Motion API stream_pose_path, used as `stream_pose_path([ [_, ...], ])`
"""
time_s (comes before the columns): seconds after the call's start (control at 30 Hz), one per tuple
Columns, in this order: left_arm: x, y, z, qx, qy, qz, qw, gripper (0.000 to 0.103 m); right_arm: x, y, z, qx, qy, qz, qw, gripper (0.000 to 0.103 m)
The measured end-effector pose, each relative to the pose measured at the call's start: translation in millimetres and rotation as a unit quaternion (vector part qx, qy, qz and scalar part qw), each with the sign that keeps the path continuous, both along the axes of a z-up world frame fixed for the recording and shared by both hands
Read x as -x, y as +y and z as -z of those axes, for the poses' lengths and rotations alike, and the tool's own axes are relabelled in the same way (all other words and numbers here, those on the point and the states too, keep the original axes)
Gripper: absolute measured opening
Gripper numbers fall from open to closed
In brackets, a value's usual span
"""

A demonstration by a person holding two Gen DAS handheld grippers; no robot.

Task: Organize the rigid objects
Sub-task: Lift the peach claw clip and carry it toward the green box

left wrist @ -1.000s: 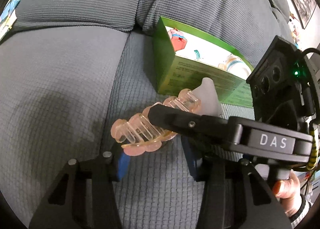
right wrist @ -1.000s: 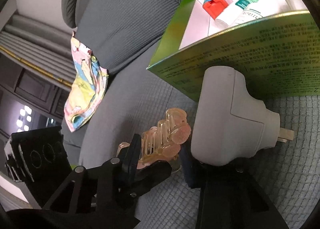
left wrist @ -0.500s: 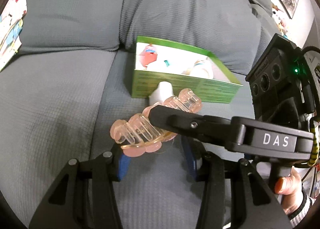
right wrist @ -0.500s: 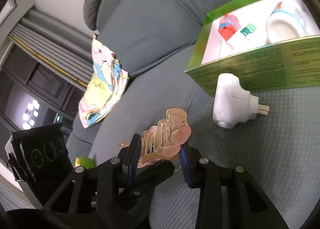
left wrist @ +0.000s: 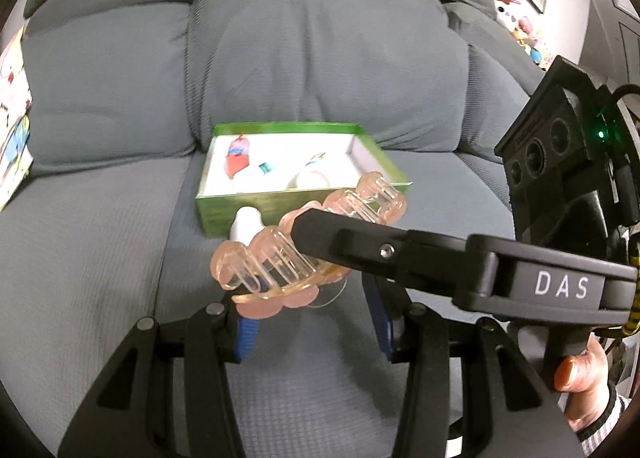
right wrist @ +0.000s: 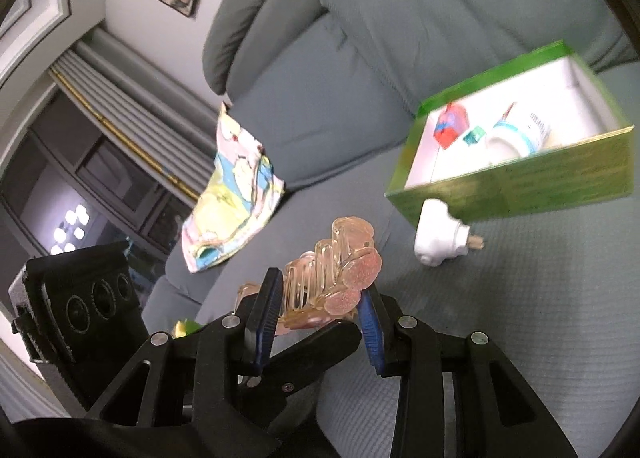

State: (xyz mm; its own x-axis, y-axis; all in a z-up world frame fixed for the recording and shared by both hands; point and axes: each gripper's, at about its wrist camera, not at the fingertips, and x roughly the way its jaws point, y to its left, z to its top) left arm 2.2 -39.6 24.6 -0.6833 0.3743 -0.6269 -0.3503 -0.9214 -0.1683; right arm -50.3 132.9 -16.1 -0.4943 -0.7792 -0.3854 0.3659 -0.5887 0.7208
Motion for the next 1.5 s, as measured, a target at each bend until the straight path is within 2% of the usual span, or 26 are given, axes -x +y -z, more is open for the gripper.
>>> stream_pose_path([
  [0.27, -1, 23, -25, 0.009, 0.024, 0.016, 0.9995, 0.045, -8, 28, -26, 0.014, 0.029, 0.016, 0.999, 0.040],
  [0.73, 21, 46, -48, 0.021, 0.045, 0.029, 0.9984, 0.045, 3, 58, -45, 0.037, 0.054, 0.027, 0.997, 0.040],
  [1.5, 80, 64, -60, 0.033, 0.063, 0.038, 0.9968, 0.045, 64, 81, -60, 0.056, 0.071, 0.038, 0.995, 0.040],
])
